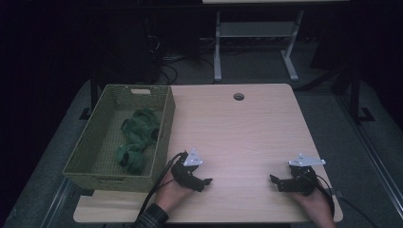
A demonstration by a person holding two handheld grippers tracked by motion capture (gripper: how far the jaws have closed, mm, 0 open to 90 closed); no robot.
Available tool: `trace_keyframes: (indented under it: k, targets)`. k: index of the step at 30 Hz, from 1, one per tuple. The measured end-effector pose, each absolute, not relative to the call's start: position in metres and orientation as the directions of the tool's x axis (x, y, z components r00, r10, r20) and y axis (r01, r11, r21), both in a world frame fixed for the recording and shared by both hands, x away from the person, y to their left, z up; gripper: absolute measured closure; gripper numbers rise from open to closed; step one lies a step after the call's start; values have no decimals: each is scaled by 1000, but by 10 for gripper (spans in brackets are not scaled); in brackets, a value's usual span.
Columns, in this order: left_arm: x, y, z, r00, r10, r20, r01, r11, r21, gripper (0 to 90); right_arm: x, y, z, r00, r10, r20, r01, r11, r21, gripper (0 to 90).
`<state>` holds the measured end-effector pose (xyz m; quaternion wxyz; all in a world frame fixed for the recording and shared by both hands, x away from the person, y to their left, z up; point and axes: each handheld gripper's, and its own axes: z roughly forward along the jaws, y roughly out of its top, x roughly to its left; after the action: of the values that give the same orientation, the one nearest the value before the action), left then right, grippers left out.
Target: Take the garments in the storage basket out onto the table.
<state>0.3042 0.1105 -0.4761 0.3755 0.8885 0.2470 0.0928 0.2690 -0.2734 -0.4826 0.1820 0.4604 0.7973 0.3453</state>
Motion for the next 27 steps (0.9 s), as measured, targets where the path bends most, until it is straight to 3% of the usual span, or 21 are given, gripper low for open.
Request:
trace_keyframes:
  k: [27]
  targets:
    - [306, 113, -441, 879, 476, -33, 338, -573, 747, 134, 269, -273, -483, -510, 860, 27, 608, 338, 718, 94]
